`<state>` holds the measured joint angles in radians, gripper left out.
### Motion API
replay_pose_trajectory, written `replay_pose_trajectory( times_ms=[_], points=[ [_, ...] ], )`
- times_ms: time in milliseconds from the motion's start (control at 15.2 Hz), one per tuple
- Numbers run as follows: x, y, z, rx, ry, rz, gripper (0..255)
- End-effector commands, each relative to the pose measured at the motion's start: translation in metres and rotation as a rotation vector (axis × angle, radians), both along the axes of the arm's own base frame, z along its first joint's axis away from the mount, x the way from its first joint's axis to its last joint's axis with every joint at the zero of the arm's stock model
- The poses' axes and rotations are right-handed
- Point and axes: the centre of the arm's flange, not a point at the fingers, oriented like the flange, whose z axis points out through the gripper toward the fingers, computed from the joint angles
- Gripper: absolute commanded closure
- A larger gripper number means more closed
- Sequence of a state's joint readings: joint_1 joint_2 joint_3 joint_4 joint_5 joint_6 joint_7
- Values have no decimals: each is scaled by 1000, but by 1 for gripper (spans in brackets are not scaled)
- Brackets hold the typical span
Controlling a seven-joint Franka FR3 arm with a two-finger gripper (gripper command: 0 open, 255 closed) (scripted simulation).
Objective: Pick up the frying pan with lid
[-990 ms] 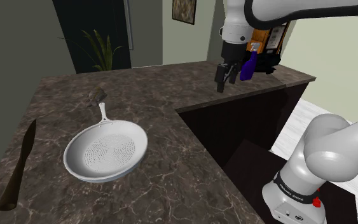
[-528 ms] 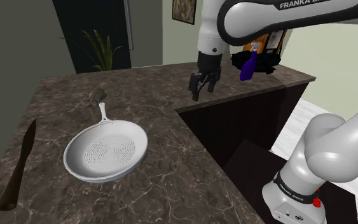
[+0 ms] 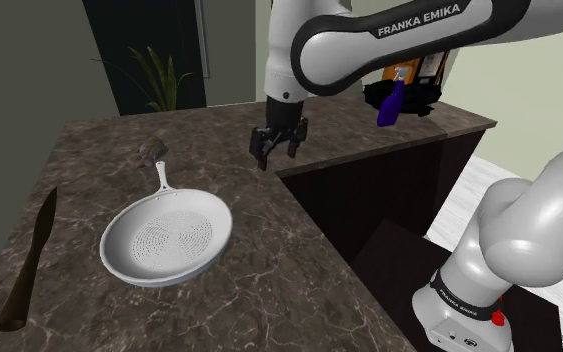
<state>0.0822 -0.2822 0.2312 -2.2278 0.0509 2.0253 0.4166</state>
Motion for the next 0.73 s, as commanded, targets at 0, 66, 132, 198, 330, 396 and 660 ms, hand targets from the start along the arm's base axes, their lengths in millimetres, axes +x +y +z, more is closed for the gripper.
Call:
replay_pose_trajectory(
  times_ms=[0, 66, 132, 198, 330, 396, 660],
  points=[
    [16, 16, -8, 9, -14, -16, 0],
    [24, 25, -11, 13, -21, -24, 0],
    [32, 34, -14, 16, -27, -31, 0],
    [41, 42, -17, 20, -34, -38, 0],
    [57, 59, -23, 28, -47, -53, 0],
    [66, 68, -25, 32, -54, -61, 0],
    [100, 101, -35, 47, -80, -90, 0]
  ],
)
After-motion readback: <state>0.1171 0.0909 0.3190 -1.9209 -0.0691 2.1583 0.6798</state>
